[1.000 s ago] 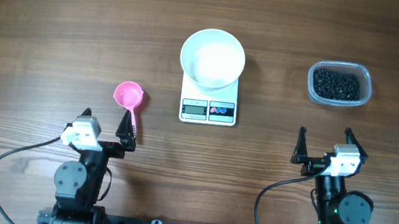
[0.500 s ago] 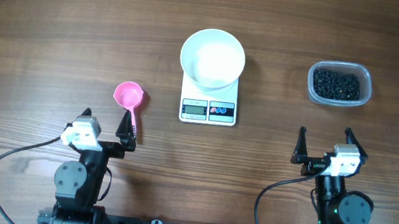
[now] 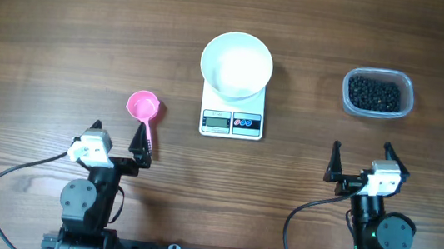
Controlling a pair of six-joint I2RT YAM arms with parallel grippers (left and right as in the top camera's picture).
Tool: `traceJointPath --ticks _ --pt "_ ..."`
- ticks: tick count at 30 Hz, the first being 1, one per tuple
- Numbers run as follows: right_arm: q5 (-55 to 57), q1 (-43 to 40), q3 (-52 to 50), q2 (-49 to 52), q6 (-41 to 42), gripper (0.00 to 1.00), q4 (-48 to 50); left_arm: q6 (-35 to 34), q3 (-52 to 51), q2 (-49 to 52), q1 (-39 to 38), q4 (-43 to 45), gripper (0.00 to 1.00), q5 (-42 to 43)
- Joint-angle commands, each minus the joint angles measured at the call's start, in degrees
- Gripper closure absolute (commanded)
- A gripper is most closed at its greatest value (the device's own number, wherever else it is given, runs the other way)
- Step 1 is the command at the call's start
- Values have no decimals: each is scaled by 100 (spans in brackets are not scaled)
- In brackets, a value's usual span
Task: Scoop item into bowl and weigh 150g on scale
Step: 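Reach the left gripper down and grasp the pink scoop's handle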
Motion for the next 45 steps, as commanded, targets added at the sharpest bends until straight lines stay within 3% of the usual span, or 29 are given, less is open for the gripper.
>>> traceJointPath --ticks 1,5,10,20,29,34,45 --pt "-87 11 -7 28 87 0 22 -42 4 4 26 131 0 79" --pt "-87 11 -7 28 87 0 22 -492 326 4 26 37 0 79" --pt "-87 11 -7 28 90 1 22 -483 881 4 26 -588 0 76" --pt "-87 11 -7 28 87 0 22 -658 2557 501 26 -2625 0 -557" --pt "-87 11 -7 28 87 0 22 -688 4614 2647 26 -3880 0 -555" --pt "-87 11 -7 28 87 0 24 -1086 5705 4168 26 -4896 0 -444" --pt "-87 11 -7 28 87 0 24 -1084 5847 6612 26 -5123 0 1287"
